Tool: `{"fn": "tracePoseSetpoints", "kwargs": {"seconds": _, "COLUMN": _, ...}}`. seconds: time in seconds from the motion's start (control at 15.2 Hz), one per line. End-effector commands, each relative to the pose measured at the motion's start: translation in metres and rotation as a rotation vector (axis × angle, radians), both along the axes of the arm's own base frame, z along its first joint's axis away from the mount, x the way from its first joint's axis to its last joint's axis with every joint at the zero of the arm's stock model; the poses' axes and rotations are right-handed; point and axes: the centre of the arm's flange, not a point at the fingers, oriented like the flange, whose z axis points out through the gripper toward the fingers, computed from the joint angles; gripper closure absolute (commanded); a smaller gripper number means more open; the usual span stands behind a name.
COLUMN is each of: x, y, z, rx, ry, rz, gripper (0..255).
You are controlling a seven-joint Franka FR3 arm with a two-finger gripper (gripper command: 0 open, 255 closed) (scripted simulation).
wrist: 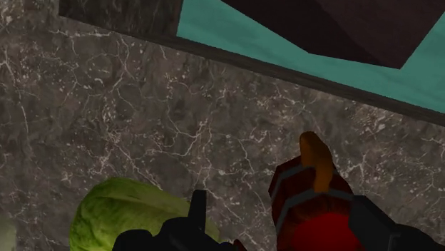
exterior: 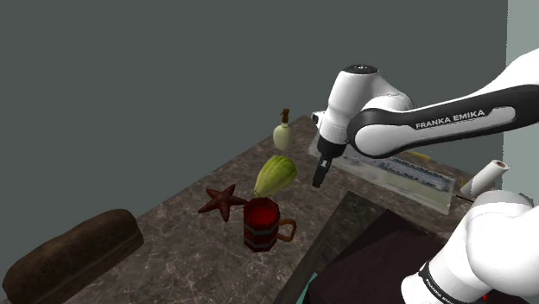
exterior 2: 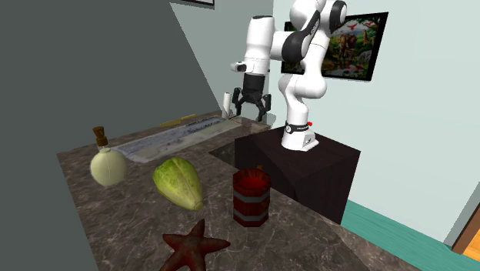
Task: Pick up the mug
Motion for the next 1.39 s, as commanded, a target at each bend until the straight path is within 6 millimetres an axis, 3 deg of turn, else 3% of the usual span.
{"fn": "tracePoseSetpoints", "kwargs": {"seconds": 0.0, "x": 0.006, "y": 0.015, "z": -0.021, "rx": 0.001, "ry": -0.007, "rz": 0.041, "gripper": 0}}
{"fn": "tracePoseSetpoints", "kwargs": {"seconds": 0.79, "x": 0.023, "y": 0.103, "z": -0.142, "rx": 0.003, "ry": -0.041, "rz": 0.275, "gripper": 0}}
{"fn": "tracePoseSetpoints", "kwargs": {"seconds": 1.32, "x": 0.023, "y": 0.103, "z": -0.182, "rx": 0.003, "ry": -0.041, "rz": 0.275, "gripper": 0}}
